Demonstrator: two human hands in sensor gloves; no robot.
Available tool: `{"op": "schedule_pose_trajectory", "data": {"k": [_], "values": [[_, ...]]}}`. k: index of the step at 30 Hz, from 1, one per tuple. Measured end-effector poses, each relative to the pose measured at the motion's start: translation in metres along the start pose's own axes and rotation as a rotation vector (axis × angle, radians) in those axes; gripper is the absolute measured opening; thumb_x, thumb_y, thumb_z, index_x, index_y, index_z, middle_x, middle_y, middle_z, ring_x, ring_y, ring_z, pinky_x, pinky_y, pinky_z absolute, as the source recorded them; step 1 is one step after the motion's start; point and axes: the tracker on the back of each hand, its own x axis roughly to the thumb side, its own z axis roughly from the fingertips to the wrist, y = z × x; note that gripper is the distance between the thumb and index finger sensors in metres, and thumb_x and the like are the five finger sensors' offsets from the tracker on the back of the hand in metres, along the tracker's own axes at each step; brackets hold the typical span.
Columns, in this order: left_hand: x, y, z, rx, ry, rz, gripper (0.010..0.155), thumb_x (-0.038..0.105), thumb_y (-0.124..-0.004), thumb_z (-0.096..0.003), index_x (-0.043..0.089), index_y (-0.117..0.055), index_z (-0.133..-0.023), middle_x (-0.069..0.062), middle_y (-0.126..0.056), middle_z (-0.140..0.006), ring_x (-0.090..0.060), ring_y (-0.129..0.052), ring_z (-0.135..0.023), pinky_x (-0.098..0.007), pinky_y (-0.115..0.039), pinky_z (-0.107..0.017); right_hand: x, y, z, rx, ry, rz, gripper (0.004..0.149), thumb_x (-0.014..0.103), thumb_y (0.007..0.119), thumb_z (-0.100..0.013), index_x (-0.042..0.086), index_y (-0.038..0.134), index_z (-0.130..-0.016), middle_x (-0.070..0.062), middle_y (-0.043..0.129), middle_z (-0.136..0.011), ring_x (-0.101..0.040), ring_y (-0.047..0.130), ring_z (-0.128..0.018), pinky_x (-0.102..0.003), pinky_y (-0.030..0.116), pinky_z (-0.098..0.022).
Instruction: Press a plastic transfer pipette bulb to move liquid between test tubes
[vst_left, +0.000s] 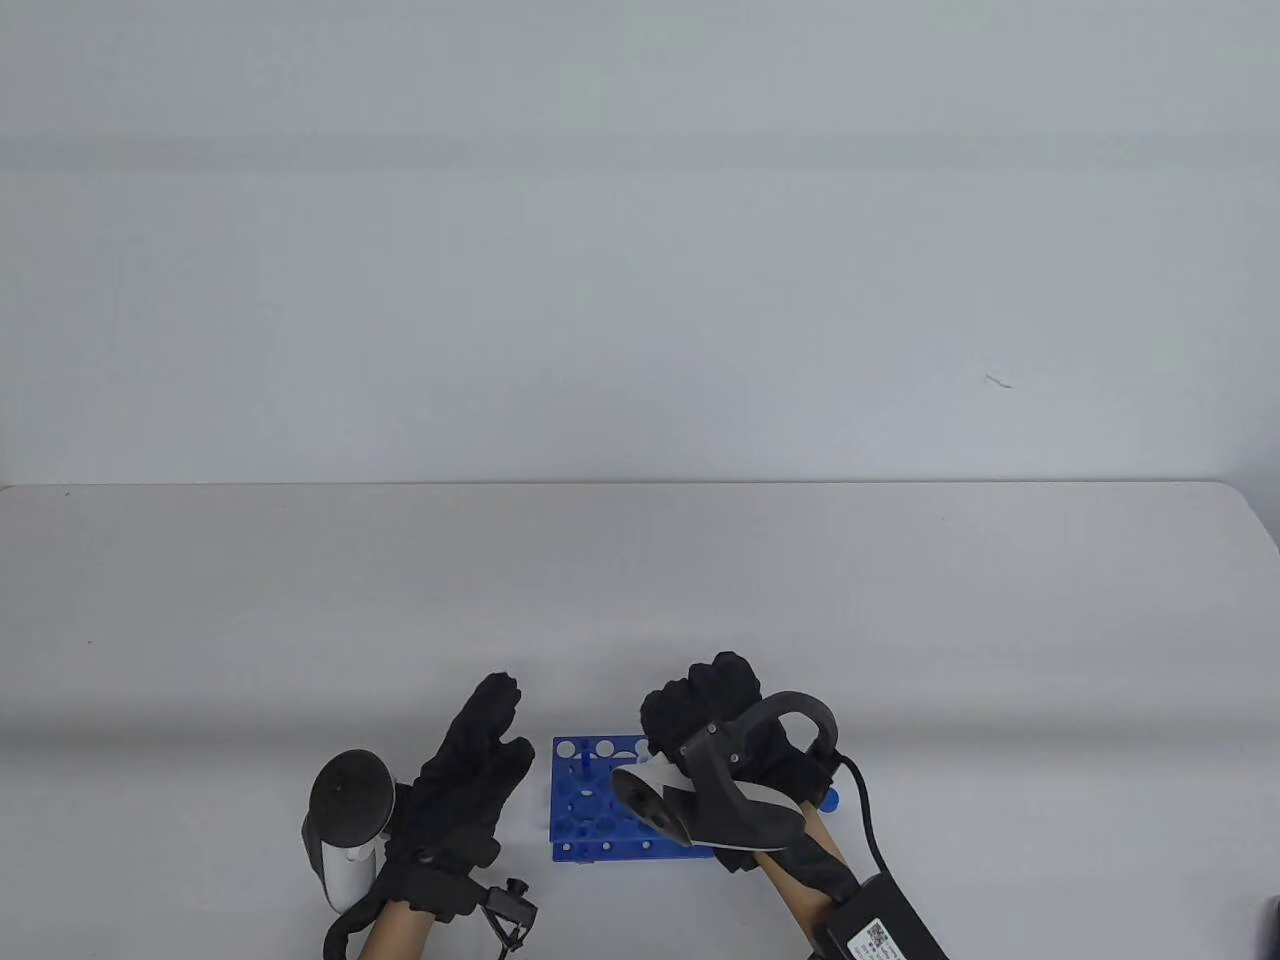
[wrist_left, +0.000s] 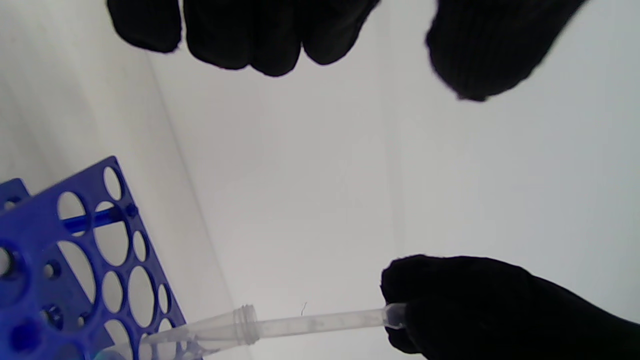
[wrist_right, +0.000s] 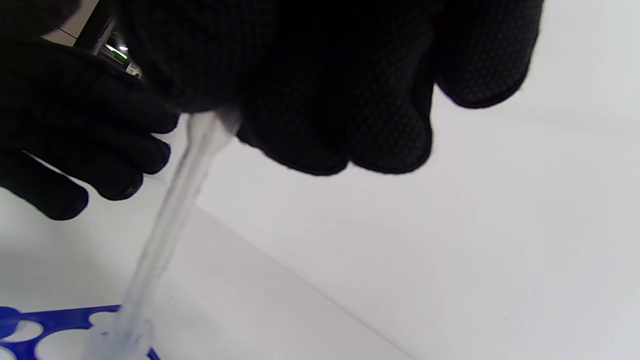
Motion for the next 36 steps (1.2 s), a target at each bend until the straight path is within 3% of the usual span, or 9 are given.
{"op": "schedule_pose_trajectory", "data": {"k": [8, 12, 18, 23, 31, 36], "values": [[0.0, 0.0, 0.0, 0.0, 0.001, -0.001, 0.088, 0.066, -0.066, -0.0473, 0.022, -0.037, -0.118, -0.013, -0.041, -0.124, -0.038, -0.045, -0.111, -0.062, -0.048, -0.081, -0.011, -0.007, 0.002, -0.021, 0.04, -0.055, 0.039, 0.038, 0.083, -0.03, 0.025, 0.093, -0.066, 0.007, 0.105, -0.051, -0.015, 0.102, -0.045, -0.05, 0.077, -0.057], [0.0, 0.0, 0.0, 0.0, 0.001, -0.001, 0.088, 0.066, -0.066, -0.0474, 0.022, -0.037, -0.118, -0.013, -0.041, -0.124, -0.038, -0.045, -0.111, -0.062, -0.048, -0.081, -0.025, -0.017, 0.004, 0.028, 0.067, -0.116, 0.042, 0.04, 0.084, -0.031, 0.025, 0.092, -0.07, 0.006, 0.105, -0.054, -0.015, 0.102, -0.046, -0.05, 0.077, -0.058], [0.0, 0.0, 0.0, 0.001, 0.0, -0.002, 0.088, 0.066, -0.066, -0.0473, 0.022, -0.037, -0.118, -0.013, -0.041, -0.124, -0.038, -0.045, -0.111, -0.062, -0.048, -0.081, -0.067, -0.05, 0.021, -0.007, 0.152, -0.266, 0.047, 0.039, 0.086, -0.032, 0.023, 0.089, -0.076, 0.004, 0.104, -0.06, -0.017, 0.1, -0.051, -0.052, 0.075, -0.059], [-0.001, 0.0, 0.0, -0.002, 0.003, -0.007, 0.088, 0.066, -0.066, -0.0473, 0.022, -0.037, -0.118, -0.013, -0.041, -0.124, -0.038, -0.045, -0.111, -0.061, -0.048, -0.081, -0.095, -0.067, 0.038, 0.1, 0.215, -0.291, 0.048, 0.037, 0.087, -0.034, 0.022, 0.088, -0.079, 0.003, 0.103, -0.064, -0.018, 0.1, -0.054, -0.053, 0.074, -0.06], [-0.001, 0.0, 0.0, 0.001, 0.007, -0.011, 0.088, 0.066, -0.066, -0.0473, 0.022, -0.037, -0.118, -0.013, -0.041, -0.124, -0.038, -0.045, -0.111, -0.061, -0.048, -0.081, -0.113, -0.061, 0.049, 0.243, 0.222, -0.326, 0.047, 0.035, 0.089, -0.034, 0.022, 0.088, -0.079, 0.003, 0.103, -0.063, -0.018, 0.1, -0.053, -0.053, 0.074, -0.06], [-0.001, -0.001, 0.001, -0.003, 0.009, -0.016, 0.088, 0.066, -0.066, -0.0472, 0.022, -0.037, -0.118, -0.013, -0.041, -0.124, -0.039, -0.045, -0.111, -0.061, -0.048, -0.081, -0.113, -0.054, 0.049, 0.268, 0.213, -0.32, 0.045, 0.035, 0.089, -0.033, 0.022, 0.09, -0.076, 0.004, 0.104, -0.06, -0.017, 0.1, -0.051, -0.053, 0.075, -0.059]]}}
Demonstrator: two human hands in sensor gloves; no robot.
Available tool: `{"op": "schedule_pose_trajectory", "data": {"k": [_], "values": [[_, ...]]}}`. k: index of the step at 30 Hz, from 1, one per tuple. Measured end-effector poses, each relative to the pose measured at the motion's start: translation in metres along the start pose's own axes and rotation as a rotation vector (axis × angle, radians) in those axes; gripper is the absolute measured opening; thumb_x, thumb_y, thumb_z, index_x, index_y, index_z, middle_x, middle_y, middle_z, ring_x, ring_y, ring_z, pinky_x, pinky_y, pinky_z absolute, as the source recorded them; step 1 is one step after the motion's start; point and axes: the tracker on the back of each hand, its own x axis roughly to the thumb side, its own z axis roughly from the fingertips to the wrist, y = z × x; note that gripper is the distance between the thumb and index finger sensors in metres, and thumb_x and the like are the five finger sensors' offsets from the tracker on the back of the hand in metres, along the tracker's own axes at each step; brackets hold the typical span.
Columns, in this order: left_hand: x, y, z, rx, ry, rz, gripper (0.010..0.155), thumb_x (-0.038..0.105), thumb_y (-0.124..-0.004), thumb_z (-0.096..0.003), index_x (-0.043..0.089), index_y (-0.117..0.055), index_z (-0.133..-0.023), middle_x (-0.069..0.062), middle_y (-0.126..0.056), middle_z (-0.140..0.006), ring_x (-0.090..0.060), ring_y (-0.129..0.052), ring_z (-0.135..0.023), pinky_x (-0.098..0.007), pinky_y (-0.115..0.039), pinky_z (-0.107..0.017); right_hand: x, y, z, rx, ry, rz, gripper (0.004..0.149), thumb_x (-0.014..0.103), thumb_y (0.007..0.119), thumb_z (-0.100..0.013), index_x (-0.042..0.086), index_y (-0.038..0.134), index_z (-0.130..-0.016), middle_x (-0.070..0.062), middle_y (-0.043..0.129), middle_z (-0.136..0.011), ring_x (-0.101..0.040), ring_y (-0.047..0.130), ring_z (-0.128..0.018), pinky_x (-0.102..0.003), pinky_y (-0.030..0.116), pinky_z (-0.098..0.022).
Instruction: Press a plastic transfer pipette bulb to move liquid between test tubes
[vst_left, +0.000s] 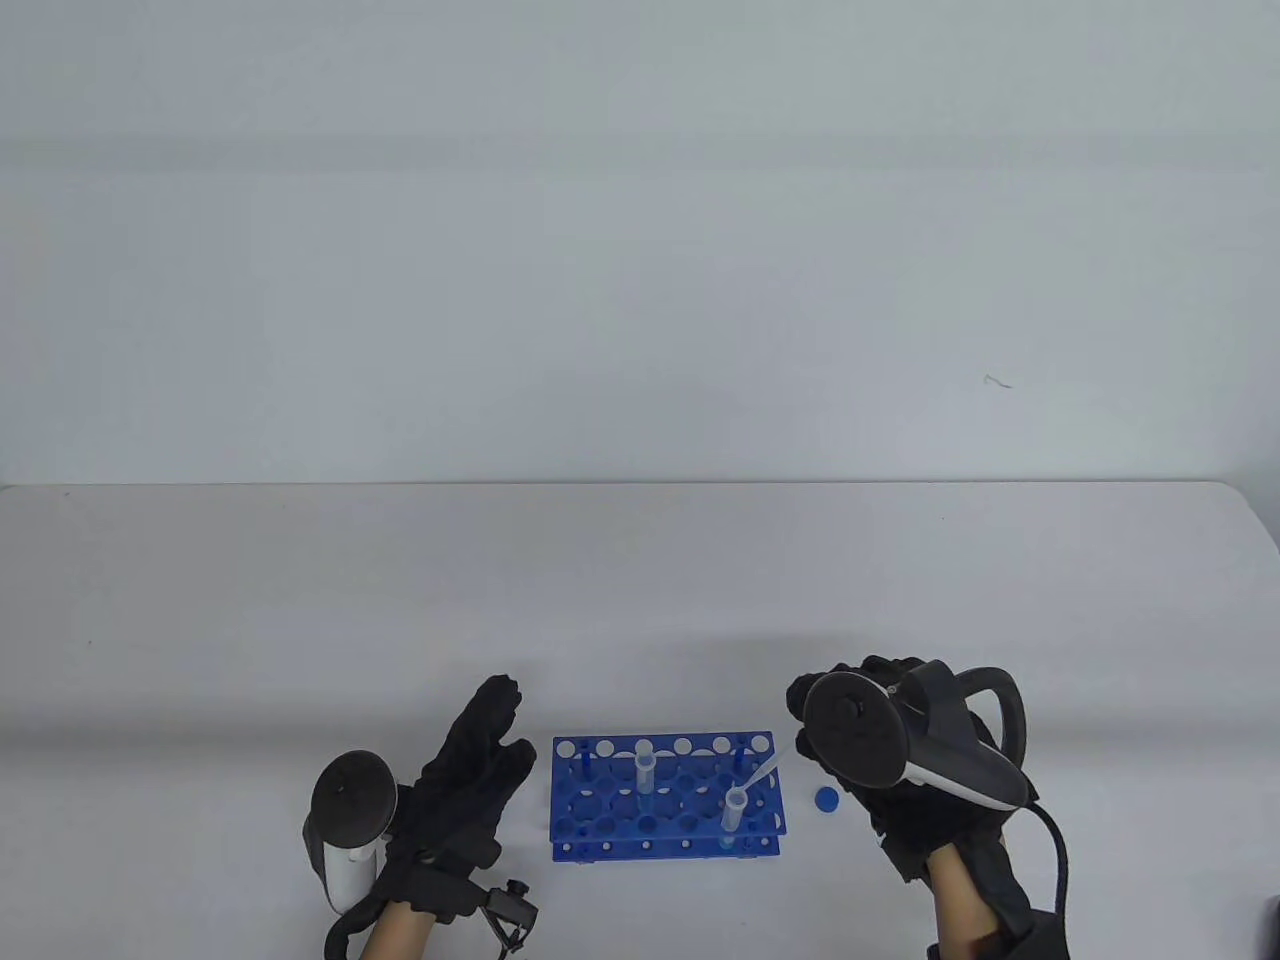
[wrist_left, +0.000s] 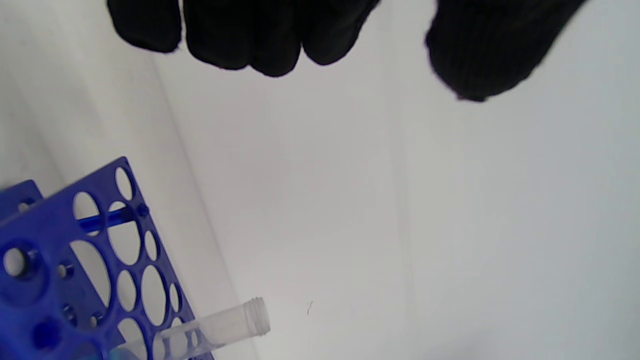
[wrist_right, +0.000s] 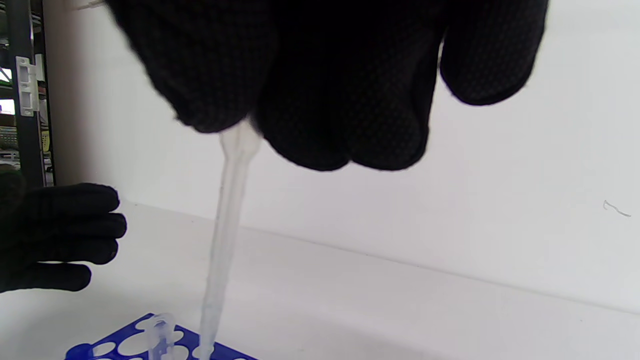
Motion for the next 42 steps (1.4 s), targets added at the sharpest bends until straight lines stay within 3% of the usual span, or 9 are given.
{"op": "schedule_pose_trajectory", "data": {"k": [12, 28, 42], "values": [[0.001, -0.001, 0.0, -0.002, -0.002, 0.0, 0.088, 0.066, -0.066, -0.0472, 0.022, -0.037, -0.118, -0.013, -0.041, -0.124, -0.039, -0.045, -0.111, -0.061, -0.048, -0.081, 0.018, 0.026, -0.016, 0.049, -0.041, 0.078, 0.041, 0.037, 0.089, -0.032, 0.023, 0.093, -0.07, 0.004, 0.105, -0.054, -0.017, 0.101, -0.047, -0.051, 0.076, -0.058], [0.001, 0.0, 0.0, -0.001, -0.001, 0.002, 0.088, 0.066, -0.066, -0.0473, 0.022, -0.037, -0.118, -0.013, -0.041, -0.124, -0.038, -0.045, -0.111, -0.061, -0.048, -0.081, 0.052, 0.08, -0.039, 0.209, -0.136, 0.209, 0.04, 0.038, 0.09, -0.03, 0.024, 0.093, -0.067, 0.006, 0.105, -0.053, -0.016, 0.102, -0.046, -0.05, 0.077, -0.058], [0.001, 0.0, 0.0, -0.001, -0.002, 0.002, 0.088, 0.066, -0.066, -0.0474, 0.022, -0.037, -0.118, -0.013, -0.041, -0.124, -0.038, -0.045, -0.111, -0.061, -0.048, -0.081, 0.054, 0.095, -0.043, 0.264, -0.136, 0.221, 0.041, 0.038, 0.089, -0.03, 0.025, 0.091, -0.069, 0.006, 0.104, -0.055, -0.016, 0.101, -0.048, -0.05, 0.076, -0.058]]}}
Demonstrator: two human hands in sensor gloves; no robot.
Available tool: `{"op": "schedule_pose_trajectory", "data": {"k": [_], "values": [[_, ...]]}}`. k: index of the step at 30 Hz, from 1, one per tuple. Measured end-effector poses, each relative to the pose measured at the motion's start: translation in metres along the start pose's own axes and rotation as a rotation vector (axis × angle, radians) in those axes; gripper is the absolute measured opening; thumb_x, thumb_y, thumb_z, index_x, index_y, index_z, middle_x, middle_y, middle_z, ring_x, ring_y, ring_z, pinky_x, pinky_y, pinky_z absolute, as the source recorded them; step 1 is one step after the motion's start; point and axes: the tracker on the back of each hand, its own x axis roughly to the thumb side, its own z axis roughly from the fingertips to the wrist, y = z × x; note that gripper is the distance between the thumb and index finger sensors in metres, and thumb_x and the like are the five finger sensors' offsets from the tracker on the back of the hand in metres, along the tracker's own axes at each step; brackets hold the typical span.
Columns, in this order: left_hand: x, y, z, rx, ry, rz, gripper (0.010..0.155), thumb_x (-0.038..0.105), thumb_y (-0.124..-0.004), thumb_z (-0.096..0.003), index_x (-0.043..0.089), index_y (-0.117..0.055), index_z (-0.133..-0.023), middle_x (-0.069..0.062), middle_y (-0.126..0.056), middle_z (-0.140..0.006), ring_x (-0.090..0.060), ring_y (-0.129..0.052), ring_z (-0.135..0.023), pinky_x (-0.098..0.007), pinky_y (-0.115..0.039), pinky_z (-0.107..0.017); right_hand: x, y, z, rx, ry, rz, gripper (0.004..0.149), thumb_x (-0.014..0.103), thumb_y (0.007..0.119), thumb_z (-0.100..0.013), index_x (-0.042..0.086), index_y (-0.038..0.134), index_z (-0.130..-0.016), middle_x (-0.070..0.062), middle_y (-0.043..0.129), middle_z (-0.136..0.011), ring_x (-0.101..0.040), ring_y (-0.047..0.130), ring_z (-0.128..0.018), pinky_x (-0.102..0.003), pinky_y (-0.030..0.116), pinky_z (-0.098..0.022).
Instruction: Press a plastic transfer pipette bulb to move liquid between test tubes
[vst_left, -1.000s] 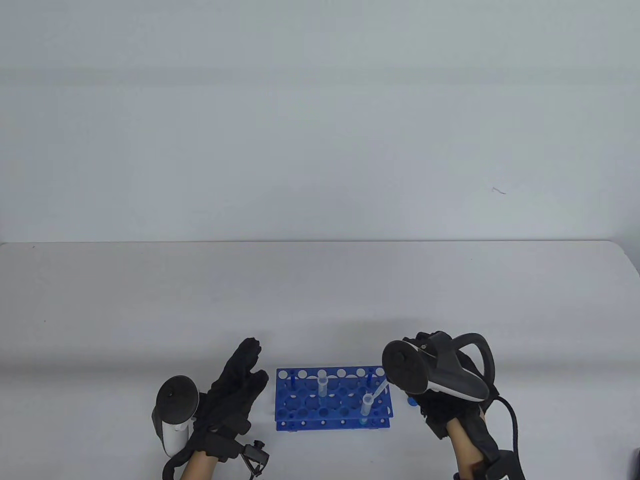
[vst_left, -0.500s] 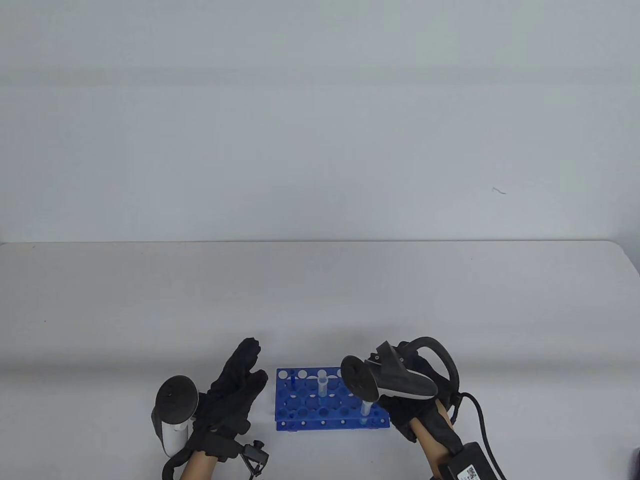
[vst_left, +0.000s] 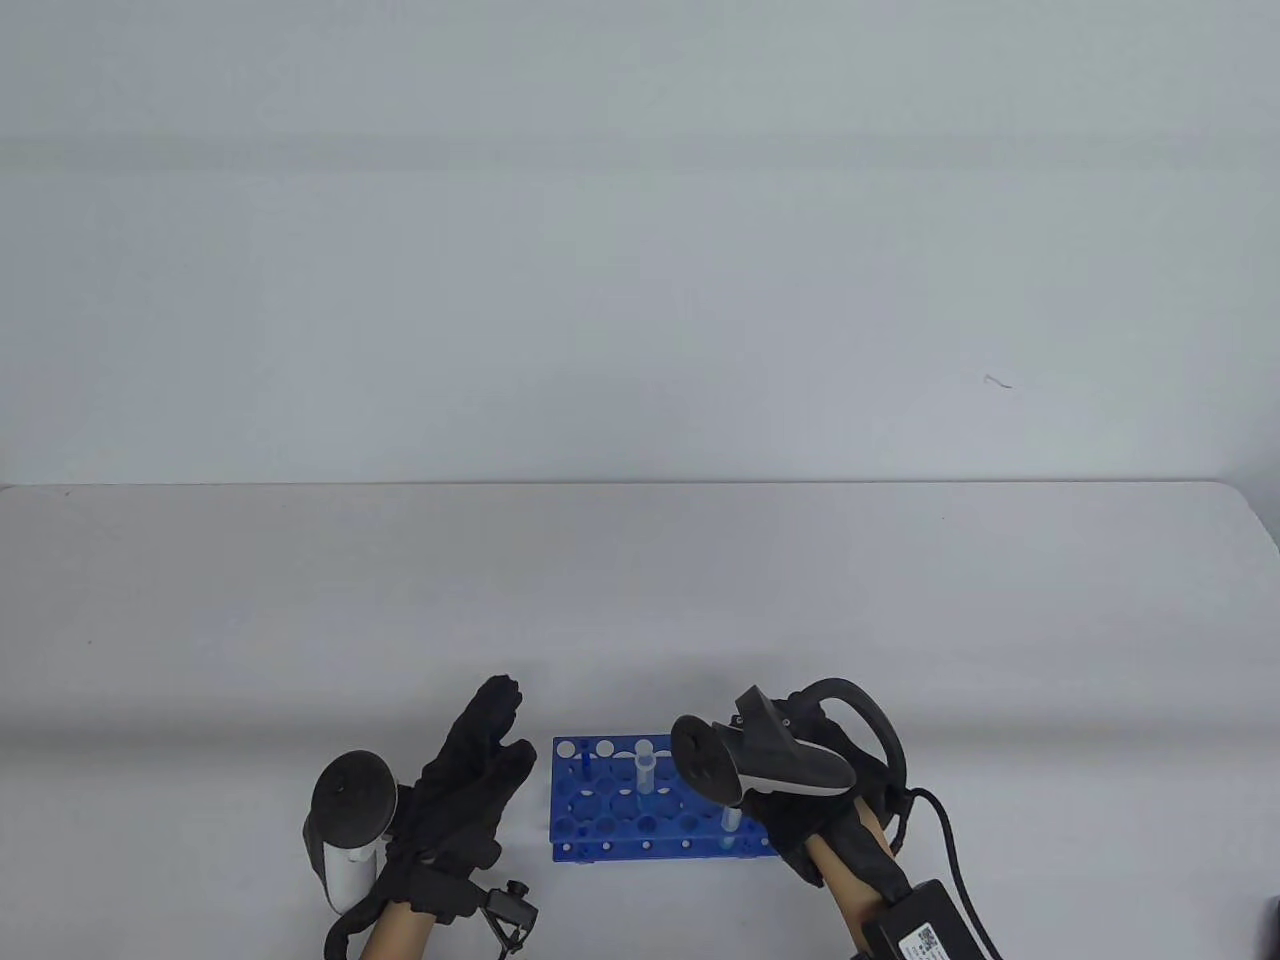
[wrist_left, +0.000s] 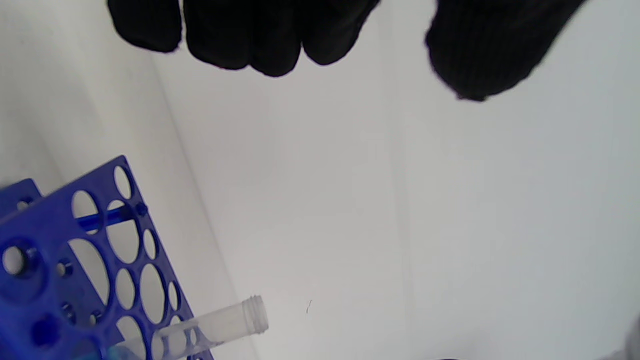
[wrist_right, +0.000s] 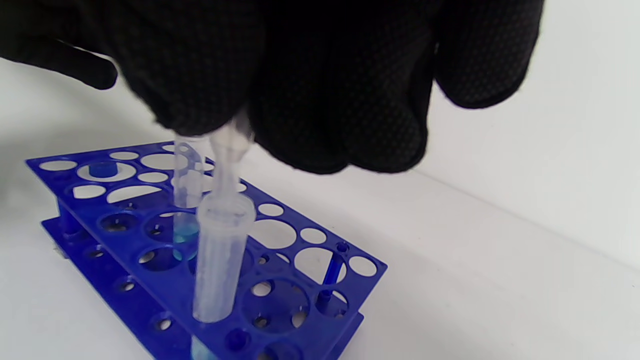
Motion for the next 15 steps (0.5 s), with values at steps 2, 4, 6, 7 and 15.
{"op": "schedule_pose_trajectory", "data": {"k": [2, 4, 6, 7, 15], "values": [[0.0, 0.0, 0.0, 0.0, 0.0, 0.0, 0.088, 0.066, -0.066, -0.0473, 0.022, -0.037, -0.118, -0.013, -0.041, -0.124, -0.039, -0.045, -0.111, -0.061, -0.048, -0.081, -0.0011, 0.0003, 0.0, 0.008, 0.01, -0.012, 0.041, 0.039, 0.089, -0.031, 0.025, 0.091, -0.069, 0.006, 0.104, -0.056, -0.016, 0.101, -0.049, -0.051, 0.076, -0.059], [0.0, 0.0, 0.0, 0.0, 0.0, 0.0, 0.088, 0.066, -0.066, -0.0473, 0.022, -0.037, -0.118, -0.013, -0.041, -0.124, -0.039, -0.045, -0.111, -0.061, -0.047, -0.081, -0.0021, 0.001, -0.0003, 0.005, 0.012, -0.023, 0.041, 0.039, 0.089, -0.031, 0.025, 0.091, -0.07, 0.006, 0.104, -0.056, -0.016, 0.1, -0.049, -0.051, 0.076, -0.059], [-0.0001, 0.0, -0.0001, -0.001, -0.001, -0.001, 0.088, 0.066, -0.066, -0.0473, 0.022, -0.037, -0.118, -0.013, -0.041, -0.124, -0.038, -0.045, -0.111, -0.061, -0.048, -0.081, -0.003, 0.0014, -0.0004, 0.015, 0.019, -0.03, 0.042, 0.039, 0.089, -0.032, 0.025, 0.09, -0.071, 0.005, 0.104, -0.057, -0.016, 0.1, -0.049, -0.051, 0.076, -0.059], [-0.0001, 0.0, 0.0, -0.001, -0.001, 0.0, 0.088, 0.066, -0.066, -0.0474, 0.022, -0.037, -0.118, -0.013, -0.041, -0.124, -0.038, -0.045, -0.111, -0.061, -0.048, -0.081, -0.0031, 0.0014, -0.0003, 0.019, 0.021, -0.033, 0.042, 0.039, 0.088, -0.032, 0.024, 0.091, -0.071, 0.005, 0.104, -0.057, -0.016, 0.1, -0.049, -0.051, 0.075, -0.059], [-0.0001, 0.0, 0.0, -0.001, 0.0, -0.001, 0.088, 0.066, -0.066, -0.0473, 0.022, -0.037, -0.118, -0.013, -0.041, -0.124, -0.039, -0.045, -0.111, -0.061, -0.048, -0.081, -0.004, 0.0016, -0.0001, 0.028, 0.036, -0.042, 0.044, 0.04, 0.087, -0.032, 0.023, 0.09, -0.073, 0.004, 0.104, -0.058, -0.017, 0.1, -0.049, -0.051, 0.075, -0.058]]}}
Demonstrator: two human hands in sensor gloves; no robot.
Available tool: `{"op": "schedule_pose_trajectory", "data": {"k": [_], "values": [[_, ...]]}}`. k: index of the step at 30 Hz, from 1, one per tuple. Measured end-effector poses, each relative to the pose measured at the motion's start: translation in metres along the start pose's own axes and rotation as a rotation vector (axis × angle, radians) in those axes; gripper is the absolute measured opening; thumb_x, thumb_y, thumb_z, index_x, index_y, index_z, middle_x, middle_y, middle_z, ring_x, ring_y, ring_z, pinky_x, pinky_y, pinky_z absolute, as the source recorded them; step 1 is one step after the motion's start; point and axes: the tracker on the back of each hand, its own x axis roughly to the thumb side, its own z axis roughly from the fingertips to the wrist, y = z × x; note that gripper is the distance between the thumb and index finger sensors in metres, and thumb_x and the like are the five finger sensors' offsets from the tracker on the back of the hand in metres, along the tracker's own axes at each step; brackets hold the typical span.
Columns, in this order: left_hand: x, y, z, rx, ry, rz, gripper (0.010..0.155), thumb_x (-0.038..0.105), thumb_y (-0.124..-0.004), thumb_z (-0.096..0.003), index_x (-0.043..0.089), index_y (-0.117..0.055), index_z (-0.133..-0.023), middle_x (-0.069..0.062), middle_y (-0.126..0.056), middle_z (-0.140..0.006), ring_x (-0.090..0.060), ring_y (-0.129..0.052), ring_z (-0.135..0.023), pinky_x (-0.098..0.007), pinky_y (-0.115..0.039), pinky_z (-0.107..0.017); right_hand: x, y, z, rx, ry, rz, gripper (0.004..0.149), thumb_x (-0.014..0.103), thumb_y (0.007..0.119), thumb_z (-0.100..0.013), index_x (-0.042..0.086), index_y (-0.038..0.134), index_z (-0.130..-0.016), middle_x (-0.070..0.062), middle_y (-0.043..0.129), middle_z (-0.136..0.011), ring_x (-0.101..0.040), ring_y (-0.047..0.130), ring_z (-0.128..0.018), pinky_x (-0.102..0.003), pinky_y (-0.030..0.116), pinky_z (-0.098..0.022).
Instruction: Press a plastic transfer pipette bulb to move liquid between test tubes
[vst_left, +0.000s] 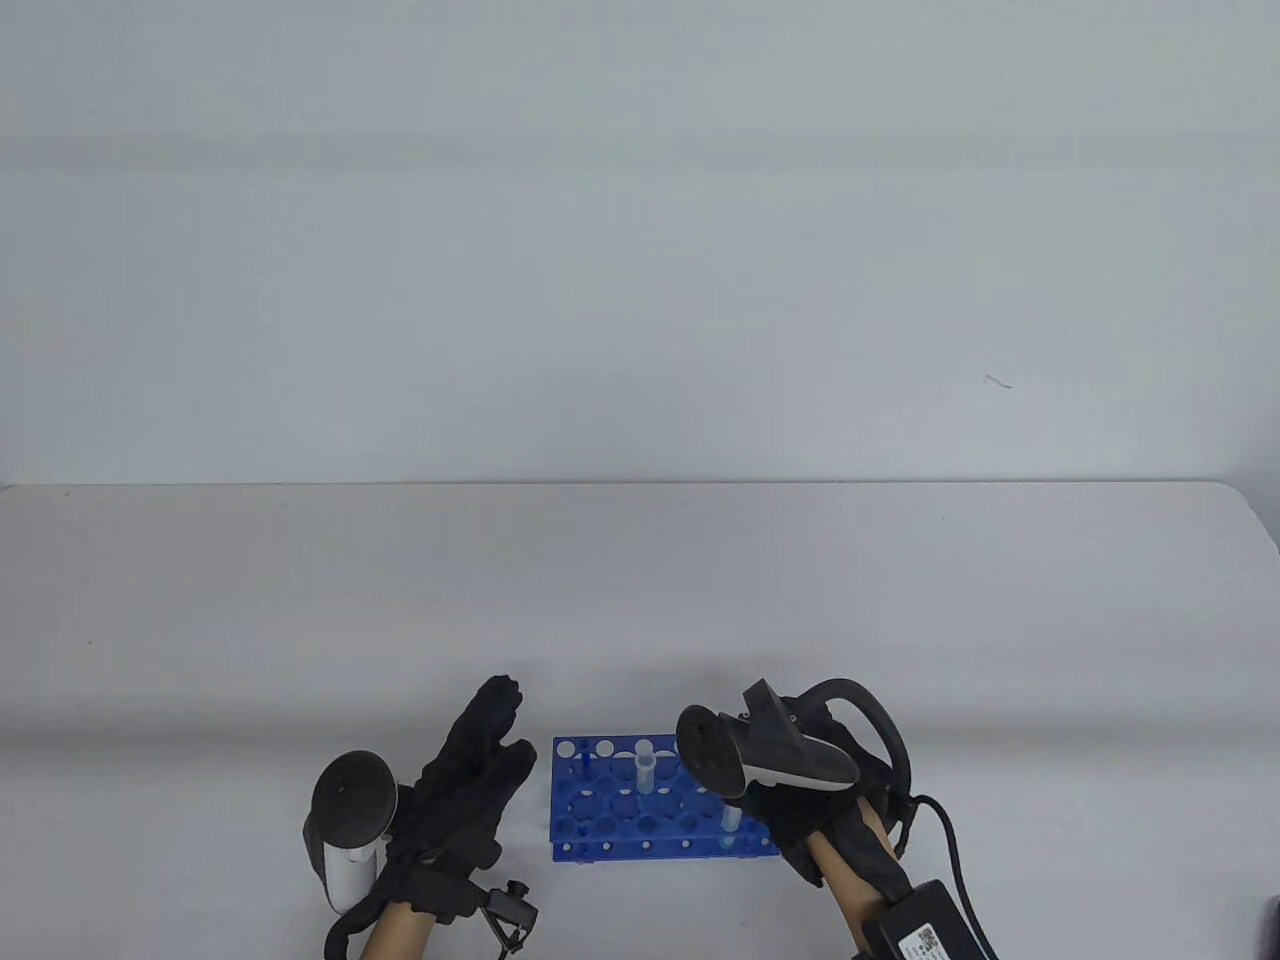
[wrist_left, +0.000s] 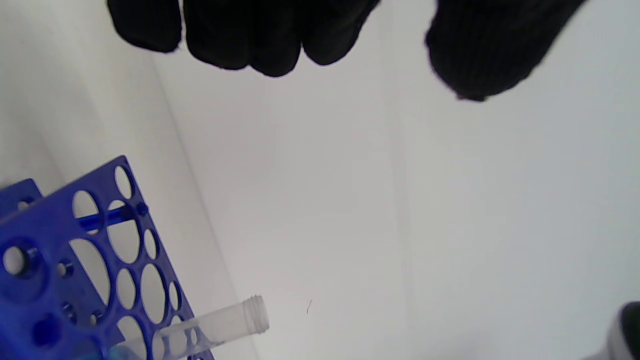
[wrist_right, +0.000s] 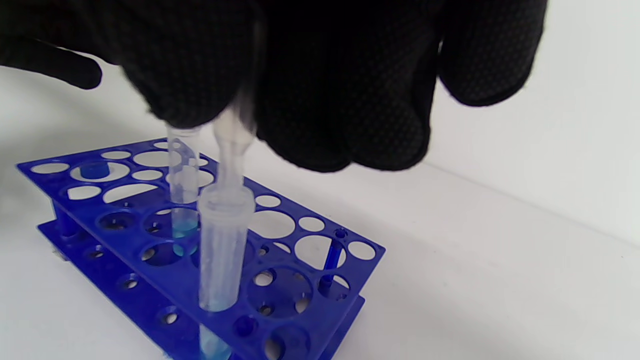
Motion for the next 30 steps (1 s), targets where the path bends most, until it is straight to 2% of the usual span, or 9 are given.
{"op": "schedule_pose_trajectory", "data": {"k": [30], "values": [[0.0, -0.0002, -0.0002, -0.001, -0.002, 0.0, 0.088, 0.066, -0.066, -0.0473, 0.022, -0.037, -0.118, -0.013, -0.041, -0.124, -0.039, -0.045, -0.111, -0.061, -0.048, -0.081, -0.0009, 0.0015, -0.0009, 0.015, 0.001, -0.011, 0.048, 0.042, 0.087, -0.032, 0.022, 0.089, -0.076, 0.003, 0.104, -0.059, -0.017, 0.1, -0.05, -0.052, 0.075, -0.059]]}}
